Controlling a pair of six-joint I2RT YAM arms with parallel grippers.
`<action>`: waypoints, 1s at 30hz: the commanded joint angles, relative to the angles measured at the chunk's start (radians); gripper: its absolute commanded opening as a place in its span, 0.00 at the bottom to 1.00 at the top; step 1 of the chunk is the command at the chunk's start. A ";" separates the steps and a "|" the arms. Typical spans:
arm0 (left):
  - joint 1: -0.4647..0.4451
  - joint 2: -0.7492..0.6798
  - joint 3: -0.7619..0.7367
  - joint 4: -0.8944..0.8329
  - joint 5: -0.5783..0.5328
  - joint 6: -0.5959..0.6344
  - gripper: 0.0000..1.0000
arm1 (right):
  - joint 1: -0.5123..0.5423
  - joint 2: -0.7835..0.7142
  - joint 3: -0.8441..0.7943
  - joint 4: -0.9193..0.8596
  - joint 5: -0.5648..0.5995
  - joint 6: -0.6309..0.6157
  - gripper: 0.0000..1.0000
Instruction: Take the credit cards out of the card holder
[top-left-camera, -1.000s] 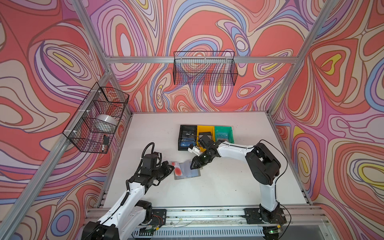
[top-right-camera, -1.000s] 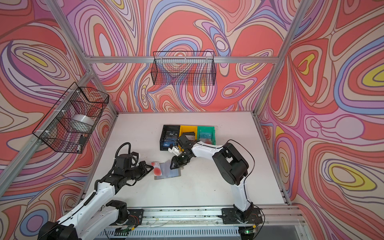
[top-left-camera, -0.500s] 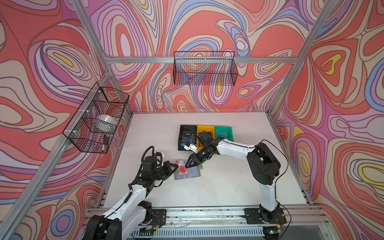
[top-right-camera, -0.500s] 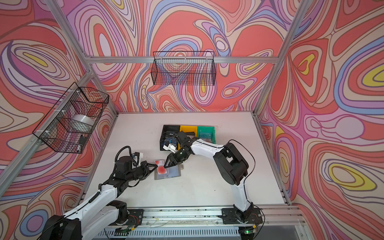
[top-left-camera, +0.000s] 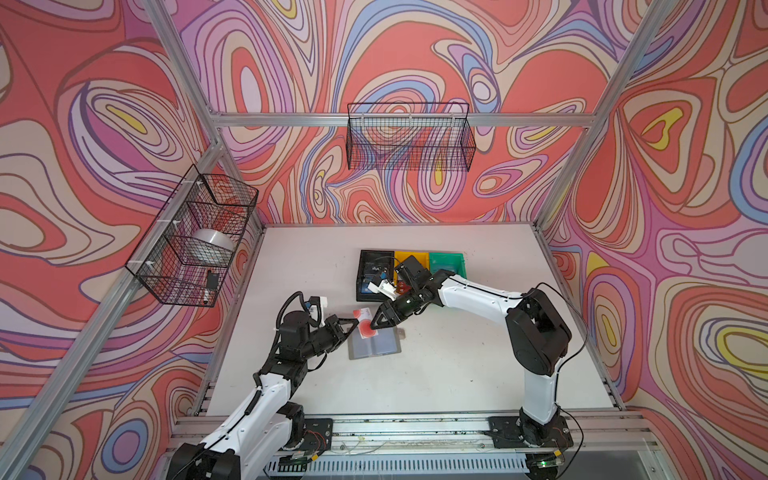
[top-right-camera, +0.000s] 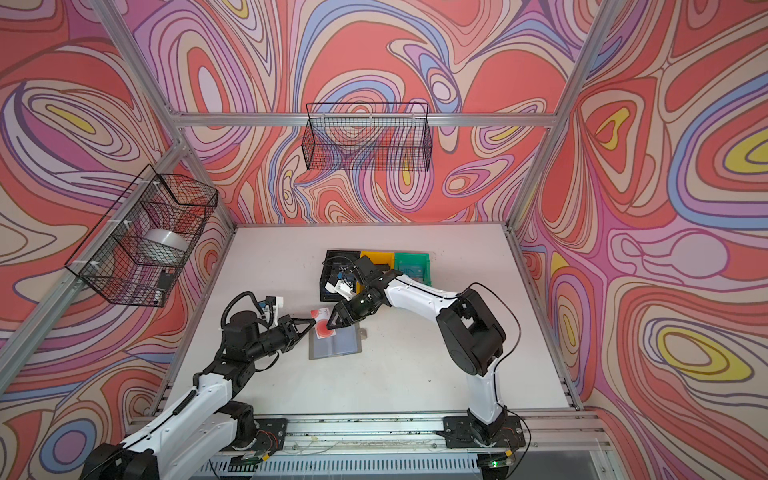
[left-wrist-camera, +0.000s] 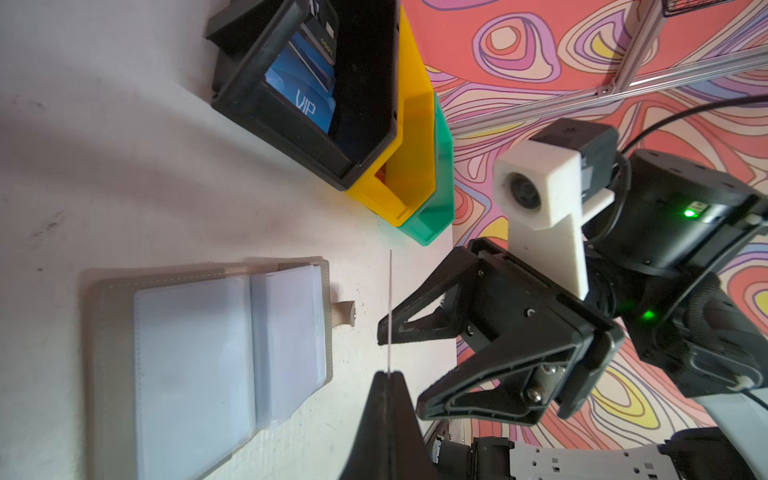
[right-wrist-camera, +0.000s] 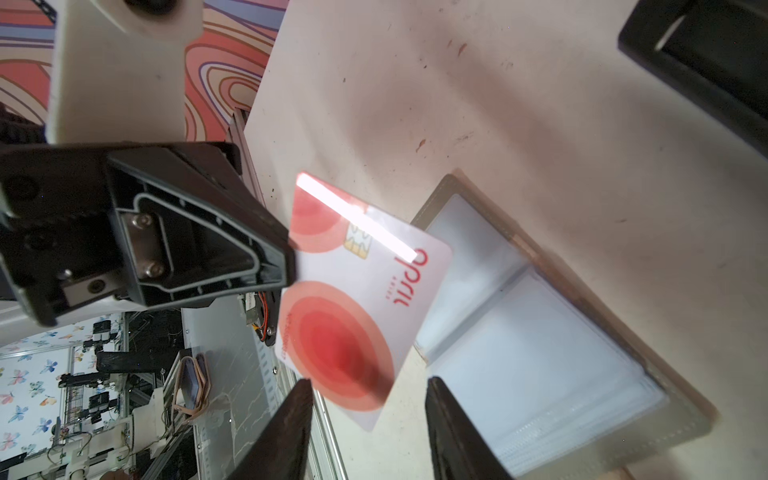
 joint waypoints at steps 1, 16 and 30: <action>0.002 0.020 -0.036 0.149 0.022 -0.053 0.00 | 0.000 0.037 0.003 0.050 -0.083 0.029 0.47; 0.002 0.051 -0.037 0.115 0.005 -0.028 0.00 | -0.001 0.061 0.001 0.159 -0.200 0.085 0.31; 0.002 -0.014 -0.004 -0.097 -0.025 0.050 0.22 | -0.085 0.075 0.135 -0.170 -0.178 -0.118 0.01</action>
